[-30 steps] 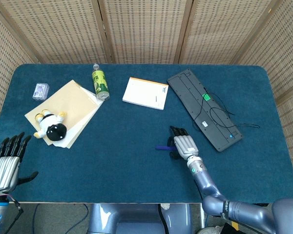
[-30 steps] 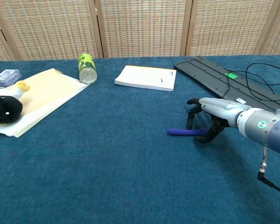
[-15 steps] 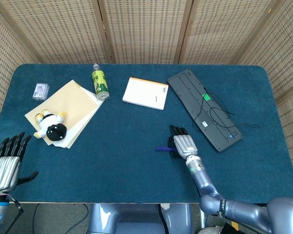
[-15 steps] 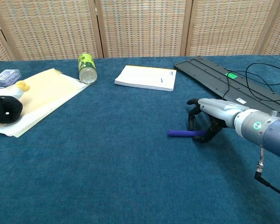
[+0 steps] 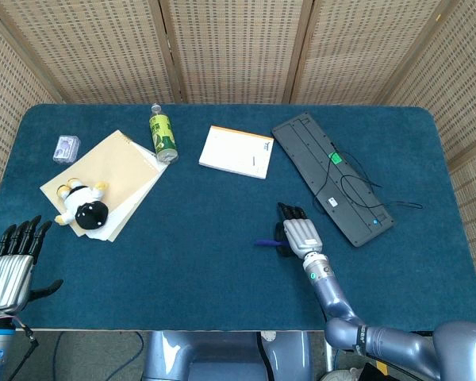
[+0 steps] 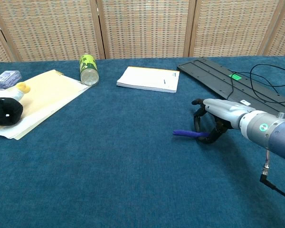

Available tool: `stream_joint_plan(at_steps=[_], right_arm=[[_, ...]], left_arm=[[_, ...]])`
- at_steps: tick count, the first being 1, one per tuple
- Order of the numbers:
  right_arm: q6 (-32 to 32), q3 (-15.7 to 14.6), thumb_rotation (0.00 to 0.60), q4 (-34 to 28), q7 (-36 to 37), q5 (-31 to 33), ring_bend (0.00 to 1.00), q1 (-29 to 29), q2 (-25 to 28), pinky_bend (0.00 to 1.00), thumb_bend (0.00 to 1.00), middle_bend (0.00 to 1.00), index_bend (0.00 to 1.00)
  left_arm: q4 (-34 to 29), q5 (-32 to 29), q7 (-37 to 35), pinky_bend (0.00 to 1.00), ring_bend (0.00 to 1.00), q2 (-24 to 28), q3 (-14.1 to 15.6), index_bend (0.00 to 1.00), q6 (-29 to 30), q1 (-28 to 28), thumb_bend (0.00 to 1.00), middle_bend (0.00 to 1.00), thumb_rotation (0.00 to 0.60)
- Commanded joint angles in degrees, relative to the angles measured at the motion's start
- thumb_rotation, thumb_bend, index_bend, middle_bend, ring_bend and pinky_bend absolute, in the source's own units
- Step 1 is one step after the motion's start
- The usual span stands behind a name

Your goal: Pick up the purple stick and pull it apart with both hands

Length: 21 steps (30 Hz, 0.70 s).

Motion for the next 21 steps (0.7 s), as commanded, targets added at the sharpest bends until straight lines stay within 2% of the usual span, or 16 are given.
stream_joint_plan(at_steps=[1, 5, 7, 11, 21], right_arm=[[-0.11, 0.54, 0.600, -1.46, 0.99, 0.04, 0.00, -0.07, 0.61, 0.00, 0.55, 0.09, 0.67], [-1.52, 2.59, 0.600, -5.94, 2.38, 2.34, 0.00, 0.52, 2.46, 0.00, 0.56, 0.10, 0.68], [-2.71, 5.08, 0.600, -9.50, 2.84, 4.53, 0.00, 1.97, 3.48, 0.00, 0.56, 0.10, 0.68], [-3.56, 7.10, 0.600, -12.71, 1.18, 9.59, 0.00, 4.27, 4.67, 0.00, 0.57, 0.10, 0.68], [-3.89, 11.88, 0.600, -15.75, 0.08, 22.99, 0.00, 10.63, 4.50, 0.00, 0.59, 0.10, 0.68]], left_arm=[[0.00, -0.12, -0.05, 0.00, 0.00, -0.01, 0.00, 0.00, -0.07, -0.03, 0.00, 0.00, 0.600], [0.20, -0.55, -1.17, 0.00, 0.00, 0.12, -0.33, 0.00, -0.87, -0.55, 0.00, 0.00, 0.600], [1.82, -0.62, -2.87, 0.00, 0.00, 0.92, -1.62, 0.00, -2.57, -2.24, 0.00, 0.00, 0.600], [3.49, -0.47, -5.50, 0.00, 0.00, 2.96, -3.08, 0.00, -5.97, -5.03, 0.00, 0.00, 0.600], [6.80, 5.58, -9.86, 0.00, 0.00, 7.05, -5.49, 0.00, -13.99, -13.60, 0.00, 0.00, 0.600]])
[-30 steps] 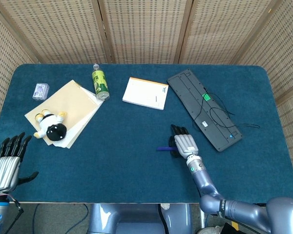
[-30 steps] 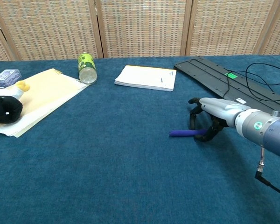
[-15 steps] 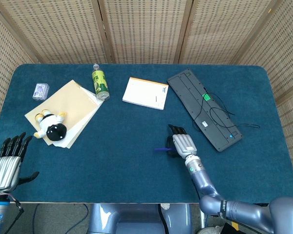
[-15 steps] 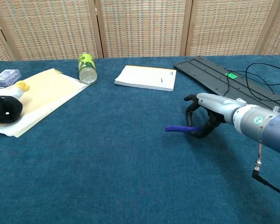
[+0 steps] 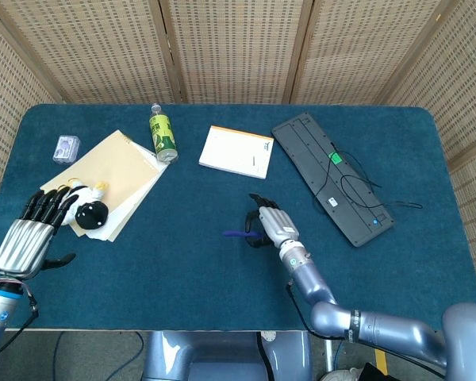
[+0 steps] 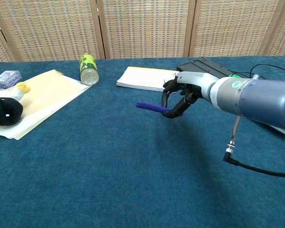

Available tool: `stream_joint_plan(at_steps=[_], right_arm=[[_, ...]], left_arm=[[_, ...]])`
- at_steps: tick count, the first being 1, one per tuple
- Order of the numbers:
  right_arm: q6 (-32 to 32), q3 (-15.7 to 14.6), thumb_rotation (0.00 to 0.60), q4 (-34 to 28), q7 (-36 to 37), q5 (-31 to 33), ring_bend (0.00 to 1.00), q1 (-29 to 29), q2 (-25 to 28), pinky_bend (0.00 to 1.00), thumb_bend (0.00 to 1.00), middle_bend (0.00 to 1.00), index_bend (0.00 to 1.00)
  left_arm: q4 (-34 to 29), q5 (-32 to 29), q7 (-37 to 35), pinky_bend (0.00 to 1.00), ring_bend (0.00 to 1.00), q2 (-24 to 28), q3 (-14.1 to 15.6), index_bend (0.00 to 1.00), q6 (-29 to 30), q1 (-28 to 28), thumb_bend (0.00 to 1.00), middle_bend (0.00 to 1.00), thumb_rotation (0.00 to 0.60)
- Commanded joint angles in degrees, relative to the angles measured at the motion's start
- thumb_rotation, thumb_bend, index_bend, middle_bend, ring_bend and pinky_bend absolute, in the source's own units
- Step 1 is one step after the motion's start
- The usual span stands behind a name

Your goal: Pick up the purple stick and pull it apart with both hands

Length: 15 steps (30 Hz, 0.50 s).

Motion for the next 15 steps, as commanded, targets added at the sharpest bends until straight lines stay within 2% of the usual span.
stream_joint_plan(at_steps=[1, 5, 8, 15], right_arm=[[-0.43, 2.36, 0.600, -0.75, 0.07, 5.34, 0.00, 3.07, -0.42, 0.00, 0.59, 0.10, 0.68], [-0.94, 4.41, 0.600, 0.35, 0.06, 11.08, 0.00, 6.85, -1.41, 0.00, 0.59, 0.10, 0.68], [-0.99, 5.37, 0.600, 0.68, 0.12, 13.67, 0.00, 8.71, -1.72, 0.00, 0.59, 0.10, 0.68], [-0.48, 7.38, 0.600, 0.97, 0.04, 18.80, 0.00, 12.91, -1.87, 0.00, 0.59, 0.11, 0.68]], left_arm=[[1.52, 3.10, -1.53, 0.00, 0.00, 1.15, -1.25, 0.00, -2.80, -3.68, 0.00, 0.00, 0.600], [3.81, 7.58, -3.29, 0.00, 0.00, -0.12, -2.74, 0.02, -4.45, -8.38, 0.00, 0.00, 0.600], [5.02, 9.27, -4.07, 0.00, 0.00, -1.36, -3.17, 0.08, -5.76, -10.87, 0.00, 0.00, 0.600], [7.62, 9.63, -0.69, 0.00, 0.00, -5.84, -4.95, 0.16, -11.90, -18.00, 0.00, 0.00, 0.600]])
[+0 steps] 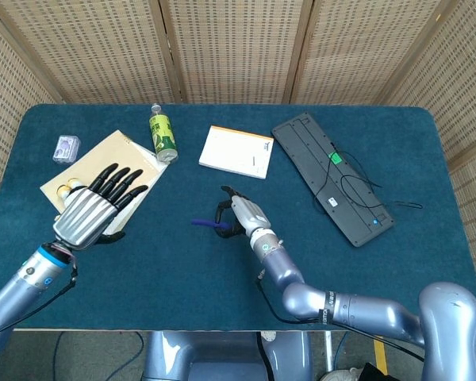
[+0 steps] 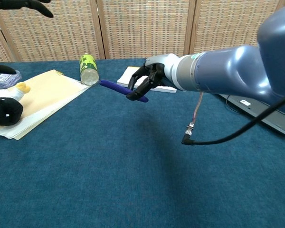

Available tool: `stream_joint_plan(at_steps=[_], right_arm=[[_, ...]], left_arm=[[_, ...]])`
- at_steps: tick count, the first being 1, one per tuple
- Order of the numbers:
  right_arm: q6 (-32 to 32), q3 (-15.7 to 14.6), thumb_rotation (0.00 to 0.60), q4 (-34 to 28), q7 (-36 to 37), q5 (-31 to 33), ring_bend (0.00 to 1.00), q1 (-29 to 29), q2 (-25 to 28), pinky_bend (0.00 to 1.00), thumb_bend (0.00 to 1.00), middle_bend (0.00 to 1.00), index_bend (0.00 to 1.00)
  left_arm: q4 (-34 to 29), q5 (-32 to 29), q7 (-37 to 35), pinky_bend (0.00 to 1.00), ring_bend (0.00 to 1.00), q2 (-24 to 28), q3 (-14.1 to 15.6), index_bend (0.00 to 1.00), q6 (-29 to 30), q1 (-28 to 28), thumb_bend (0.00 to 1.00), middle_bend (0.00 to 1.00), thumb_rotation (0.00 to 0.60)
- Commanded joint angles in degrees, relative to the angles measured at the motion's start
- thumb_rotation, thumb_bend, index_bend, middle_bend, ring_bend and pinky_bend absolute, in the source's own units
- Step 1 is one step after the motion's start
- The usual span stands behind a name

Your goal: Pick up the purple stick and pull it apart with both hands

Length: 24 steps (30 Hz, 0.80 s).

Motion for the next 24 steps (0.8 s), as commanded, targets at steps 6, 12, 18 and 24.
stream_joint_plan(at_steps=[6, 12, 18, 24], right_arm=[[0.89, 1.00, 0.600, -0.09, 0.04, 4.34, 0.00, 3.29, 0.50, 0.00, 0.59, 0.11, 0.69], [1.19, 0.43, 0.600, -0.96, 1.06, 5.48, 0.00, 3.74, 1.73, 0.00, 0.59, 0.11, 0.69], [0.95, -0.57, 0.600, -1.48, 2.36, 5.51, 0.00, 3.45, 2.56, 0.00, 0.59, 0.11, 0.69], [0.53, -2.06, 0.600, -1.74, 3.52, 4.92, 0.00, 3.20, 2.96, 0.00, 0.60, 0.11, 0.69]], left_arm=[[2.99, -2.83, 6.24, 0.00, 0.00, -7.96, -1.88, 0.28, -7.38, -7.57, 0.03, 0.00, 0.600], [7.16, -4.32, 7.85, 0.00, 0.00, -16.14, -1.75, 0.39, -7.29, -10.41, 0.11, 0.00, 0.600], [10.63, -5.04, 9.39, 0.00, 0.00, -21.42, -1.51, 0.46, -4.90, -11.10, 0.19, 0.00, 0.600], [14.14, -5.82, 8.16, 0.00, 0.00, -25.71, -1.74, 0.51, -2.51, -11.83, 0.23, 0.00, 0.600]])
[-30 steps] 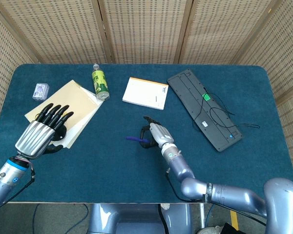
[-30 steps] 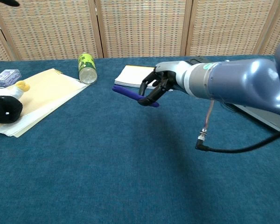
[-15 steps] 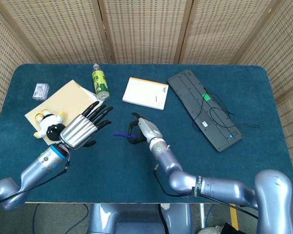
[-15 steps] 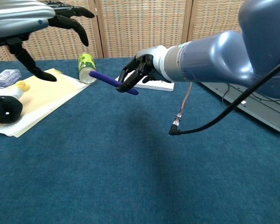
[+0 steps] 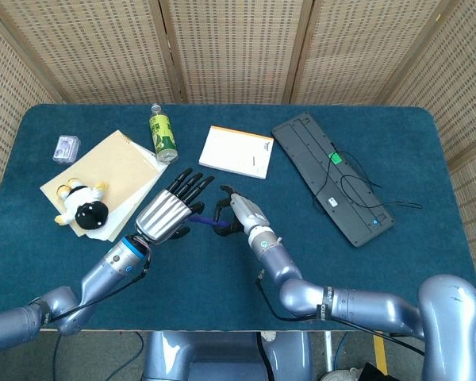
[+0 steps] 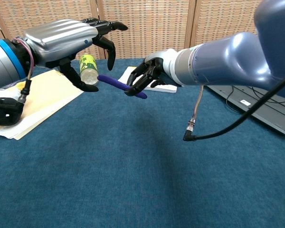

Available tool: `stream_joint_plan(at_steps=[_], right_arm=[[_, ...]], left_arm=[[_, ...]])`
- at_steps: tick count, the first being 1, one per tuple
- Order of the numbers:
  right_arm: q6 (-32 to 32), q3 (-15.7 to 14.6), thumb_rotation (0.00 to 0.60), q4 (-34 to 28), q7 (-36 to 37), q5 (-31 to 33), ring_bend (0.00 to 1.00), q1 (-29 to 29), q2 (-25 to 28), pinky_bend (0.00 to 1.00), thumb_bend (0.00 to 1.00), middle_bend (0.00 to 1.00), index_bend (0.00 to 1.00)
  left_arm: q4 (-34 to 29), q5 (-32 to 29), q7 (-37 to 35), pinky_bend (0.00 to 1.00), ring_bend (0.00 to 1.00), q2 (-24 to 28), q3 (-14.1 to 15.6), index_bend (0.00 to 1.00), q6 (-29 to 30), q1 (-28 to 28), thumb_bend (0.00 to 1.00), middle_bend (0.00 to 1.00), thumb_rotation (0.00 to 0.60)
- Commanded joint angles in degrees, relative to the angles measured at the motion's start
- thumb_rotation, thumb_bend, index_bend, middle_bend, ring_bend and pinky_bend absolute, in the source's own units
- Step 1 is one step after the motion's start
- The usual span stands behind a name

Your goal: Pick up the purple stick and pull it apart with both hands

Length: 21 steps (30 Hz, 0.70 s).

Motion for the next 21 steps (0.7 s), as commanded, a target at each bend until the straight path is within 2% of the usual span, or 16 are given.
stream_joint_plan(at_steps=[1, 8, 21], right_arm=[[-0.24, -0.47, 0.600, -0.08, 0.58, -0.33, 0.00, -0.05, 0.09, 0.00, 0.60, 0.11, 0.69], [0.07, -1.03, 0.600, 0.02, 1.89, -1.28, 0.00, 0.03, -0.15, 0.00, 0.60, 0.11, 0.69], [-0.05, -2.14, 0.600, -0.17, 3.35, -1.74, 0.00, 0.20, 0.62, 0.00, 0.61, 0.11, 0.69]], left_arm=[[1.76, -0.68, -1.25, 0.00, 0.00, -2.23, -0.12, 0.51, 0.99, -0.64, 0.24, 0.00, 0.600], [3.01, -1.22, -1.65, 0.00, 0.00, -4.09, 0.36, 0.53, 0.83, -1.77, 0.28, 0.00, 0.600], [3.83, -3.66, 1.64, 0.00, 0.00, -6.35, 0.72, 0.58, 0.36, -3.26, 0.28, 0.00, 0.600]])
